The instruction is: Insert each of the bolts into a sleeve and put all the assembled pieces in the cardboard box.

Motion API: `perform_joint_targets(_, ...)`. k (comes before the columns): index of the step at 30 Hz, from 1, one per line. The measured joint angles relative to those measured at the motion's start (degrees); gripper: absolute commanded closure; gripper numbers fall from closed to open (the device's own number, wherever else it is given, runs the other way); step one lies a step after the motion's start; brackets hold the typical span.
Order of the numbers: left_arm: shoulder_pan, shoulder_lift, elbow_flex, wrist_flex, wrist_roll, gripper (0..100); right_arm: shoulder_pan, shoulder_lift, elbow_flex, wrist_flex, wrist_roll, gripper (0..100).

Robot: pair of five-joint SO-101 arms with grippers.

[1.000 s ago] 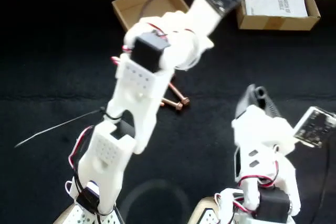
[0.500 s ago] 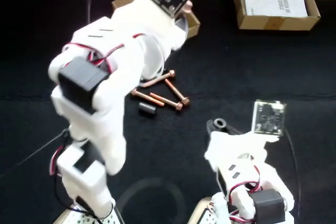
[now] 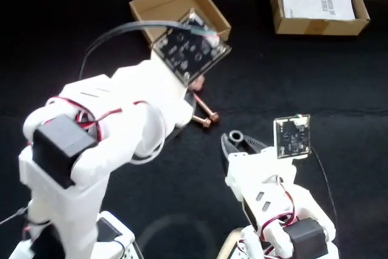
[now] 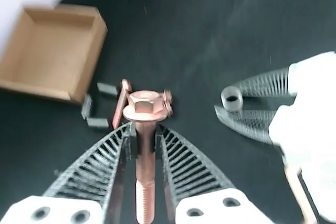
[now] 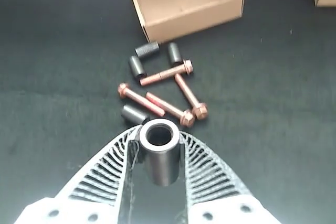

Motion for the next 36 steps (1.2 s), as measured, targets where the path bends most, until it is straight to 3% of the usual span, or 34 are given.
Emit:
perform_joint_targets(8, 0.09, -10.55, 23.12, -0.53, 0.0, 99, 0.0, 0.0, 0.0, -1.41, 0.0, 99.1)
perform_joint_targets(12, 0.09, -17.85, 31.47, -6.24, 0.09, 99, 0.0, 0.0, 0.0, -1.41, 0.0, 99.1)
perform_joint_targets(18, 0.18, -32.35, 48.97, -25.05, 5.98, 99, 0.09, 0.0, 2.64, -2.02, 0.0, 99.1)
perform_joint_targets(26, 0.18, -47.47, 74.99, -53.8, 16.26, 99, 0.09, 0.0, 7.3, -11.6, 0.0, 99.1)
perform_joint_targets(36, 0.18, -49.32, 87.21, -78.59, 27.43, 99, 0.09, 0.0, 11.34, -18.02, 0.0, 99.1)
